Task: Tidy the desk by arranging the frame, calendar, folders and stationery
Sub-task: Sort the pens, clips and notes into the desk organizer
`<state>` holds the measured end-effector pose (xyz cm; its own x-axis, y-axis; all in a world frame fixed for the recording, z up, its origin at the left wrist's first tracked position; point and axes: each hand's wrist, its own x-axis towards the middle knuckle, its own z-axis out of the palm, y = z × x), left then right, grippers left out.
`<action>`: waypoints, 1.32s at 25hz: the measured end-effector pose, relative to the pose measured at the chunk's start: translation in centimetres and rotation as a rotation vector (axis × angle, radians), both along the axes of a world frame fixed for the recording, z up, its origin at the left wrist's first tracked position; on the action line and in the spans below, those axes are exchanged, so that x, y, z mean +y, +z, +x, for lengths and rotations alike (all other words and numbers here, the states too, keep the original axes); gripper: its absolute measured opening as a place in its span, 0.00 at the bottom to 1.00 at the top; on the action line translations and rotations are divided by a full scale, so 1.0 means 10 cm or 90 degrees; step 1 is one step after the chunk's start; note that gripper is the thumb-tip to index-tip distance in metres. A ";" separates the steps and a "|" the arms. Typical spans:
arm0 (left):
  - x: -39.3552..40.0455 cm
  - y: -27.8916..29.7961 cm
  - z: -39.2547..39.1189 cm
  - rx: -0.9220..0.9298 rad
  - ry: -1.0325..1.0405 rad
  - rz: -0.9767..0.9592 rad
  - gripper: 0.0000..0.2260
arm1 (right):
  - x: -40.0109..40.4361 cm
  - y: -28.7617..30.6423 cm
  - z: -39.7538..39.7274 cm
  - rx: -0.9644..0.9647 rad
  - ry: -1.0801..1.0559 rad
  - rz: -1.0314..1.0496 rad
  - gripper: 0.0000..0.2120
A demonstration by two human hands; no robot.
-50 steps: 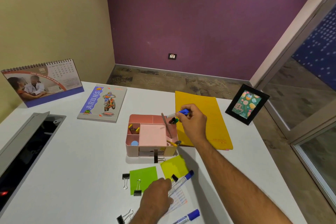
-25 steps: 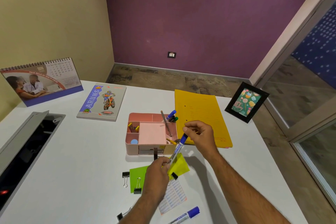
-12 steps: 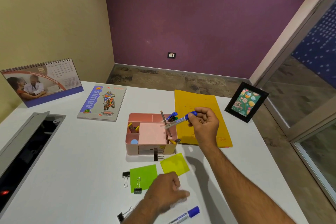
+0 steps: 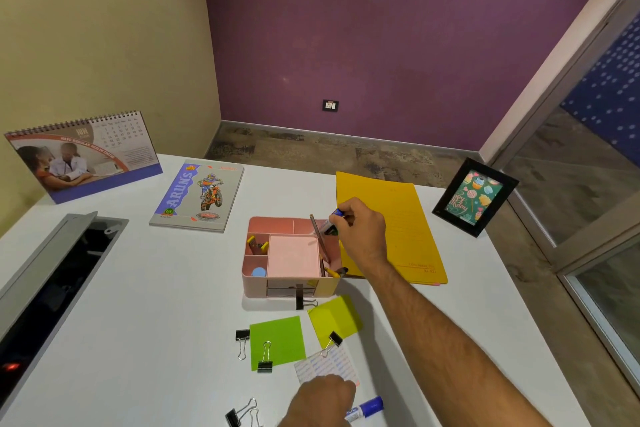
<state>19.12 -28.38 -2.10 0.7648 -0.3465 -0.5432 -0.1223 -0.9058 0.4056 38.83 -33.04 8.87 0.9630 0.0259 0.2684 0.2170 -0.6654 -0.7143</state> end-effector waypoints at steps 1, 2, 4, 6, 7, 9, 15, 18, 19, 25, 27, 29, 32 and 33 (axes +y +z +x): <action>0.01 0.00 -0.01 -0.001 0.010 -0.006 0.10 | 0.01 -0.03 0.01 0.017 0.001 -0.025 0.08; 0.03 0.01 -0.02 0.001 0.025 -0.019 0.10 | 0.02 -0.07 0.03 0.032 -0.001 -0.044 0.09; 0.07 0.04 -0.01 0.019 0.071 -0.072 0.10 | 0.03 -0.12 0.05 0.059 -0.006 -0.074 0.10; 0.14 0.05 0.00 0.028 0.126 -0.144 0.08 | 0.03 -0.15 0.04 0.078 -0.003 -0.093 0.11; 0.18 0.06 0.01 0.021 0.154 -0.179 0.07 | 0.02 -0.16 0.03 0.084 -0.002 -0.097 0.11; 0.23 0.07 0.03 -0.022 0.224 -0.256 0.08 | -0.01 -0.15 -0.01 0.083 -0.012 -0.087 0.11; 0.36 0.27 0.23 -0.216 0.496 -0.544 0.03 | -0.15 -0.04 -0.13 0.038 0.020 0.111 0.03; 0.47 0.49 0.43 -0.316 0.590 -0.590 0.09 | -0.18 0.00 -0.24 0.100 0.148 0.233 0.04; 0.52 0.53 0.50 -0.351 0.598 -0.586 0.10 | -0.17 0.01 -0.27 0.119 0.194 0.253 0.06; 0.74 0.57 0.66 -0.458 0.569 -0.546 0.09 | -0.01 0.11 -0.36 0.145 0.261 0.232 0.12; 0.82 0.57 0.69 -0.473 0.585 -0.540 0.08 | 0.05 0.17 -0.34 0.107 0.234 0.236 0.10; 0.97 0.54 0.71 -0.509 0.612 -0.490 0.09 | 0.10 0.24 -0.30 0.039 0.172 0.238 0.10; 1.34 0.40 0.65 -0.578 0.602 -0.339 0.12 | 0.15 0.32 -0.19 -0.074 0.105 0.199 0.10; 1.49 0.32 0.59 -0.592 0.581 -0.277 0.14 | 0.16 0.34 -0.15 -0.106 0.094 0.185 0.10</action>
<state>25.06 -13.51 1.12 0.8299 0.4622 0.3124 0.0620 -0.6329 0.7717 37.37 -31.42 12.28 0.8967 0.0612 0.4384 0.4254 -0.3931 -0.8152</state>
